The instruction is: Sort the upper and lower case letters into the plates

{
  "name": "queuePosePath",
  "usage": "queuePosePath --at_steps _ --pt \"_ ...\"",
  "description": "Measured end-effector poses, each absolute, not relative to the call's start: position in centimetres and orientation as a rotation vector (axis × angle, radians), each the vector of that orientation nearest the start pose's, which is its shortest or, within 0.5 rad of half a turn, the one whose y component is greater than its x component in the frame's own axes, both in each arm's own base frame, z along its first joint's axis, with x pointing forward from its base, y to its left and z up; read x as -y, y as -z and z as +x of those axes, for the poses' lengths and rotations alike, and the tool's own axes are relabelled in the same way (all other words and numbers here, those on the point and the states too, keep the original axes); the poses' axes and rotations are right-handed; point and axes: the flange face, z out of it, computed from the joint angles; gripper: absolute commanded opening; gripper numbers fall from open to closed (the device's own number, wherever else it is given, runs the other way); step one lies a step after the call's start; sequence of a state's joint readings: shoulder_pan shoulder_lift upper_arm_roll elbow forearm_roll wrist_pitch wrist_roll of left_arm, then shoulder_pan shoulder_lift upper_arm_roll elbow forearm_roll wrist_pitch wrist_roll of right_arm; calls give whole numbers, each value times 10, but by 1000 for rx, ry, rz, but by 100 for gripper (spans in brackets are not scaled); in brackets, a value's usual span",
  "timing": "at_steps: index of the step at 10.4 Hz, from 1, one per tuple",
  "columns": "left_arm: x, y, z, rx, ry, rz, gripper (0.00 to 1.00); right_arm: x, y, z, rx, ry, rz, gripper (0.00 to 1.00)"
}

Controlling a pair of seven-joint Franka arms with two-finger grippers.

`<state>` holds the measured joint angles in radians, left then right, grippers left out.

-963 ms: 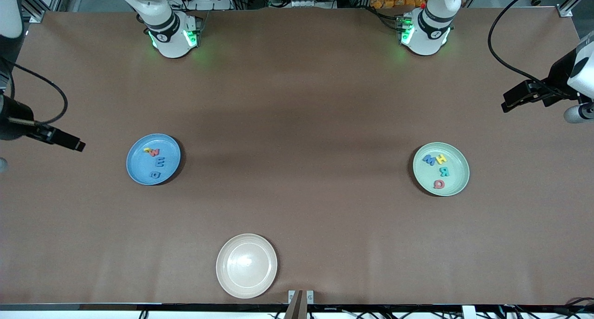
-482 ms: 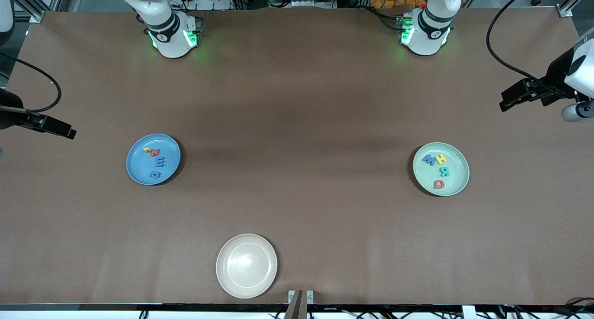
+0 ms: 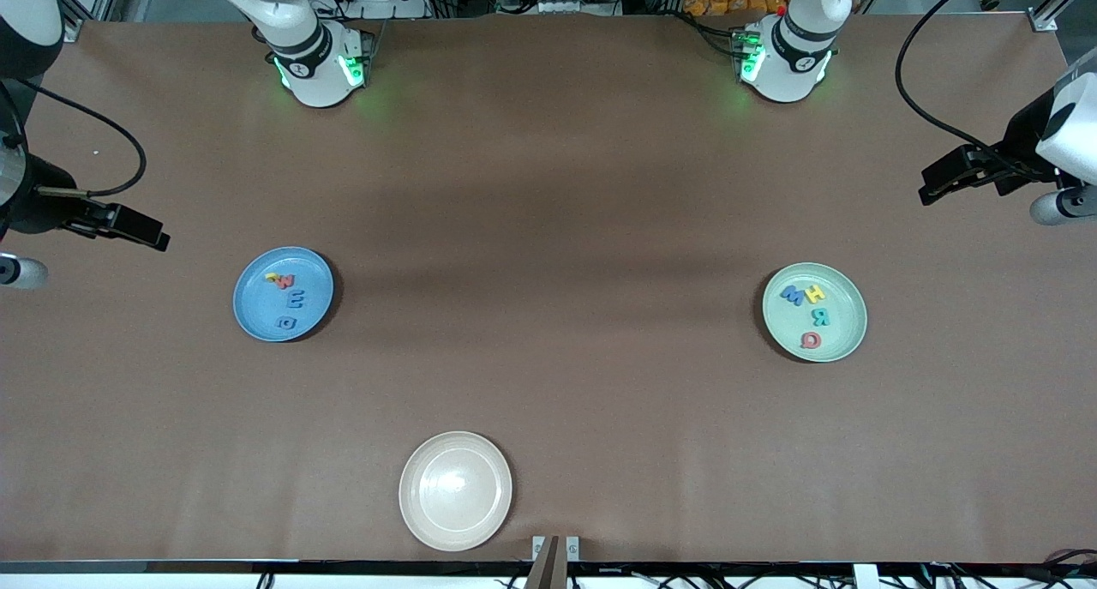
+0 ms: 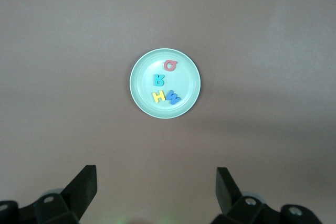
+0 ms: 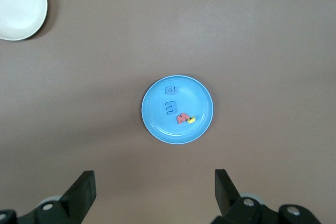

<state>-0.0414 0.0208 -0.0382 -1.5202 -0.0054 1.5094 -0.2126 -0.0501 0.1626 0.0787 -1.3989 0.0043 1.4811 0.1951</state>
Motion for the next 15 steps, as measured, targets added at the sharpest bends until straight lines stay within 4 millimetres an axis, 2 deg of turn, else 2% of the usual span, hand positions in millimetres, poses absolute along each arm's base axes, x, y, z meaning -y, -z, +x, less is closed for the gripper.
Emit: queuePosePath --at_steps 2,4,15 --pt "46 -635 551 201 -37 -3137 100 -11 -610 590 -128 -114 -3126 100" --pt "56 -634 551 149 -28 -3141 100 -11 -613 587 -73 -112 -3127 100" --pt "58 -634 554 106 17 -3147 100 -8 -606 587 -71 -133 -3151 100"
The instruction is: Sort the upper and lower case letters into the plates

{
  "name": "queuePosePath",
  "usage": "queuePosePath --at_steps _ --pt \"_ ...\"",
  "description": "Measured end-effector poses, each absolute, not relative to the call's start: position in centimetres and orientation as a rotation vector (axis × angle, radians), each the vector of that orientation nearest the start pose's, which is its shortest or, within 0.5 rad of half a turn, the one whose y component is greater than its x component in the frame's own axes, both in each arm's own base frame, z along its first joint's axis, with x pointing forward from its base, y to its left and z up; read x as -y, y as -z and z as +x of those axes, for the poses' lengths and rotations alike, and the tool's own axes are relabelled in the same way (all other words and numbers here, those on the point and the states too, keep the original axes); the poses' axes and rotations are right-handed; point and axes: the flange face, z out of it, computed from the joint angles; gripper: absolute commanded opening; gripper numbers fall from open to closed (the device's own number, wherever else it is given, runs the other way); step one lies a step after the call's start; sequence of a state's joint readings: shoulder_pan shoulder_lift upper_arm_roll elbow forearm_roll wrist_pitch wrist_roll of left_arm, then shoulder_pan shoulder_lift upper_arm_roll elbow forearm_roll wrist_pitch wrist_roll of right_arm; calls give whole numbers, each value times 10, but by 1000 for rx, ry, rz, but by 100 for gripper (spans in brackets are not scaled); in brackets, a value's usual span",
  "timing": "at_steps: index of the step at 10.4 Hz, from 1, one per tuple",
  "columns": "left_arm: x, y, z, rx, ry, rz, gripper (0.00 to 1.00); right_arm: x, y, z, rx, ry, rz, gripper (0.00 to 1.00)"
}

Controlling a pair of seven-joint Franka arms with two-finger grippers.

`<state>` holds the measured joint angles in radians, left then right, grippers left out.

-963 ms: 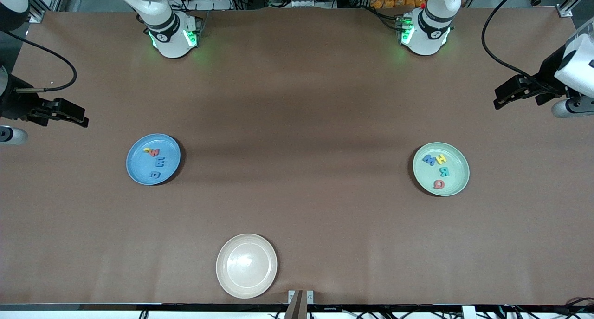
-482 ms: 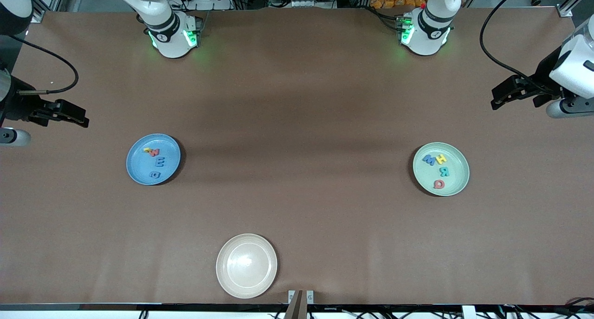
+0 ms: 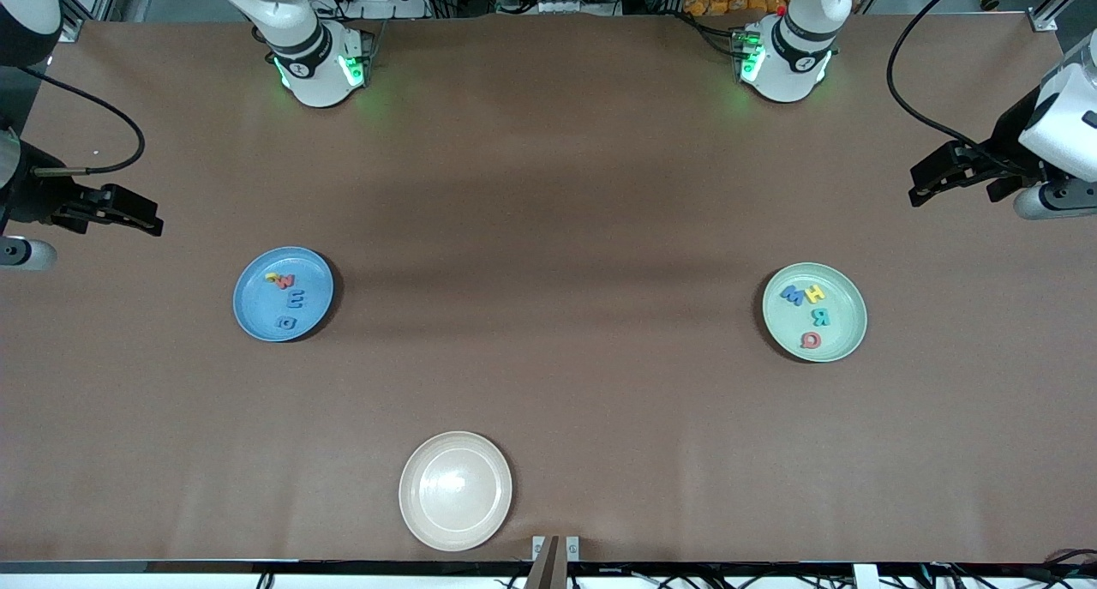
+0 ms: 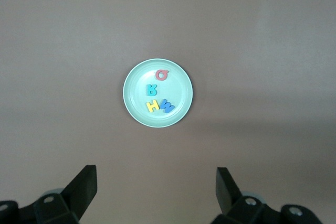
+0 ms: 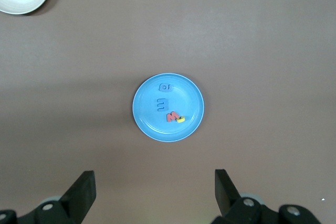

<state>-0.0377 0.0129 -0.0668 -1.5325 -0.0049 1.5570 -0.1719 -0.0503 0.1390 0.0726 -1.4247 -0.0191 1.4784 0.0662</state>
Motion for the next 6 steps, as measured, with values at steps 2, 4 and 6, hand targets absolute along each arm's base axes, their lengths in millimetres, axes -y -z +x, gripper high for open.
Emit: queuePosePath --at_steps 2,4,6 --pt "57 -635 555 92 26 -3148 100 -8 -605 587 -71 -134 -3151 100" --pt "56 -635 556 31 30 -3149 100 -8 -605 587 -72 -135 -3151 100" --pt "56 -635 556 19 31 -3149 100 -7 -605 587 -74 -135 -3151 100"
